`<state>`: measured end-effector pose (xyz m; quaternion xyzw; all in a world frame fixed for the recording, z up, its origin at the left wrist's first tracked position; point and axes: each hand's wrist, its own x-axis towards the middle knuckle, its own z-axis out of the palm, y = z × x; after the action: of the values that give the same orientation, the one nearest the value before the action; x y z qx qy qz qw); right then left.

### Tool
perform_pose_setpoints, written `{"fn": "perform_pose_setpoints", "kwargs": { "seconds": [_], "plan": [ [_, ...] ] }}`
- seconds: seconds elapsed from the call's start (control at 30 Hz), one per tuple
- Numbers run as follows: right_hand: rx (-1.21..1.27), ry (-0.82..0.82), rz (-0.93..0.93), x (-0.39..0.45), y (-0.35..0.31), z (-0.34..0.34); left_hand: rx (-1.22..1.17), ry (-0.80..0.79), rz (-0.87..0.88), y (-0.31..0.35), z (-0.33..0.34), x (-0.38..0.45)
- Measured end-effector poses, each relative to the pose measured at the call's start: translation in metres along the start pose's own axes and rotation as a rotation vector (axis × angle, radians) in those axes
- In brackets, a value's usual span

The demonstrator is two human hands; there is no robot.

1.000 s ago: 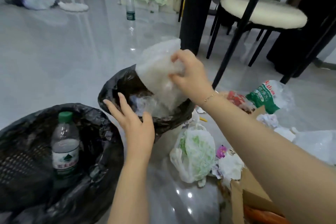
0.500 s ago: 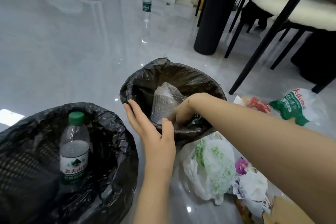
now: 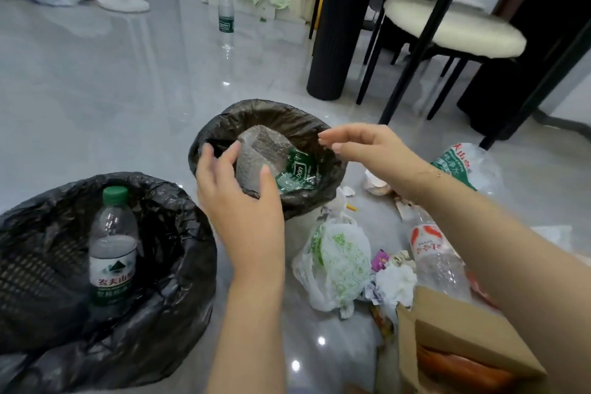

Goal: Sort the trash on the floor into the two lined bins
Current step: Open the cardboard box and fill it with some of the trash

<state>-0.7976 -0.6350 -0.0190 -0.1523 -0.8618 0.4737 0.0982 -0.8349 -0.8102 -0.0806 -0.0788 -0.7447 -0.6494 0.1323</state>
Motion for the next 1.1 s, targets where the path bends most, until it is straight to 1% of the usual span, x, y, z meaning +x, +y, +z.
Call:
{"fn": "perform_pose_setpoints", "kwargs": {
  "seconds": [0.03, 0.07, 0.13, 0.2, 0.23, 0.27, 0.3, 0.33, 0.4, 0.47, 0.57, 0.7, 0.77, 0.8, 0.93, 1.03, 1.1],
  "plan": [
    [0.075, 0.076, 0.01, -0.02, 0.005, -0.008, -0.065, -0.037, 0.052, 0.008, 0.0, -0.005],
    [0.124, 0.133, 0.032, -0.039, 0.012, -0.015, -0.115, -0.11, 0.08, 0.013, 0.002, -0.009],
    [0.143, 0.203, 0.112, -0.073, 0.032, -0.023, -0.115, -0.367, 0.11, 0.014, 0.012, -0.021],
    [0.113, 0.212, 0.246, -0.1, 0.061, -0.026, 0.023, -0.684, 0.14, 0.002, 0.03, -0.036],
    [0.081, 0.196, 0.323, -0.115, 0.076, -0.028, 0.093, -0.82, 0.115, -0.008, 0.042, -0.047],
    [0.042, 0.169, 0.381, -0.124, 0.091, -0.027, 0.164, -0.922, 0.057, -0.021, 0.053, -0.055],
    [-0.001, 0.166, 0.413, -0.136, 0.104, -0.028, 0.24, -0.991, 0.005, -0.033, 0.065, -0.064],
    [-0.032, 0.172, 0.426, -0.145, 0.115, -0.026, 0.324, -1.027, -0.035, -0.046, 0.076, -0.069],
    [-0.044, 0.191, 0.42, -0.159, 0.127, -0.021, 0.49, -1.027, -0.088, -0.071, 0.092, -0.073],
    [-0.083, 0.2, 0.394, -0.169, 0.138, -0.015, 0.606, -0.972, -0.13, -0.092, 0.105, -0.073],
    [-0.067, 0.252, 0.343, -0.182, 0.15, -0.009, 0.644, -0.923, -0.152, -0.12, 0.126, -0.071],
    [0.008, 0.308, 0.265, -0.198, 0.157, -0.008, 0.613, -0.958, -0.165, -0.137, 0.144, -0.074],
    [0.009, 0.321, 0.239, -0.206, 0.158, -0.009, 0.569, -0.973, -0.107, -0.137, 0.146, -0.077],
    [0.011, 0.331, 0.229, -0.209, 0.157, -0.01, 0.54, -0.956, -0.07, -0.135, 0.145, -0.077],
    [0.053, 0.413, 0.213, -0.224, 0.143, -0.019, 0.363, -0.837, 0.084, -0.102, 0.141, -0.068],
    [0.095, 0.426, 0.231, -0.242, 0.135, -0.026, 0.268, -0.753, 0.28, -0.06, 0.136, -0.073],
    [0.141, 0.432, 0.246, -0.258, 0.133, -0.034, 0.163, -0.745, 0.419, -0.027, 0.132, -0.085]
  ]
}}
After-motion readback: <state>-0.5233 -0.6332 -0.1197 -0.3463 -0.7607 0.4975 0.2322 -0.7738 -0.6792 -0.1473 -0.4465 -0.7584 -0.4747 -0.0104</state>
